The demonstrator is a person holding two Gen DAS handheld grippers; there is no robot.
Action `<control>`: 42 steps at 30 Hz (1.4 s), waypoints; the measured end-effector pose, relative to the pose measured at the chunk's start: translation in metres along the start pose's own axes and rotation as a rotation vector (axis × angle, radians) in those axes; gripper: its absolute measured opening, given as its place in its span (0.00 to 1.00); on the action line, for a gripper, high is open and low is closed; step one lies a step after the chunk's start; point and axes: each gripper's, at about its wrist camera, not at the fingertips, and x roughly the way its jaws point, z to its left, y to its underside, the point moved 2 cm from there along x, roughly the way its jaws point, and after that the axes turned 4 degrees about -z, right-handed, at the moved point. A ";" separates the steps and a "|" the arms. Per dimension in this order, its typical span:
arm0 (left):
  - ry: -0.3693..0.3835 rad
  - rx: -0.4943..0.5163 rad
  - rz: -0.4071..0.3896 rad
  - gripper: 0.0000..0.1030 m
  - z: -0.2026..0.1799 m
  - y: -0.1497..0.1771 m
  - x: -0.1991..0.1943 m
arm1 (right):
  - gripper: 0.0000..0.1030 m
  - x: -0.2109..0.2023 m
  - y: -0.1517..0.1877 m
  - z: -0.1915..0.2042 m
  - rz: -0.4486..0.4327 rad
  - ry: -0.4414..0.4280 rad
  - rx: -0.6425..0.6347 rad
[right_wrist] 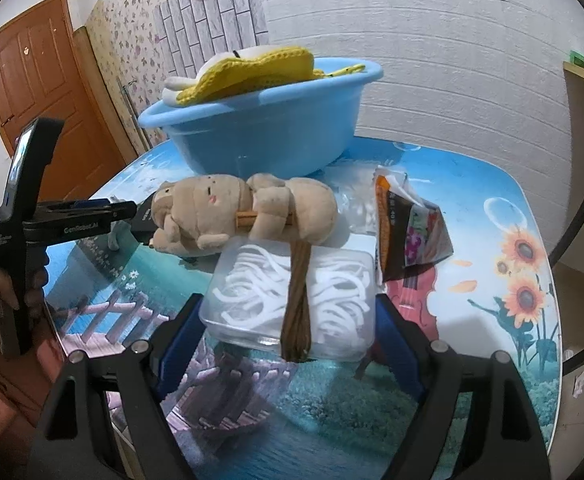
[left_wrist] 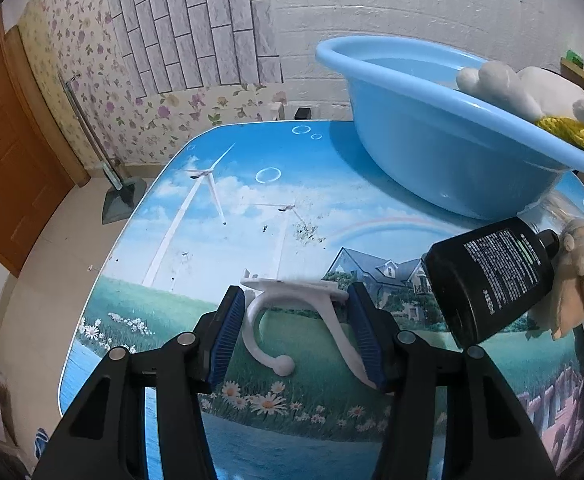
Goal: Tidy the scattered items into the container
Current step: 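Lift the white hook with left tool while right tool lifts the clear box, then carry the hook and clear box over the basin and release both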
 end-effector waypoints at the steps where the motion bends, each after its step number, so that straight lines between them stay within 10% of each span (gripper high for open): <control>1: 0.003 0.003 -0.003 0.51 0.000 0.001 -0.001 | 0.80 0.000 0.000 -0.001 0.002 0.003 0.003; 28: 0.046 -0.016 -0.133 0.50 0.037 -0.015 -0.053 | 0.78 -0.056 -0.033 0.015 -0.070 0.135 0.093; 42: 0.158 0.011 -0.252 0.50 0.009 -0.054 -0.086 | 0.78 -0.073 -0.071 0.049 -0.188 0.053 0.028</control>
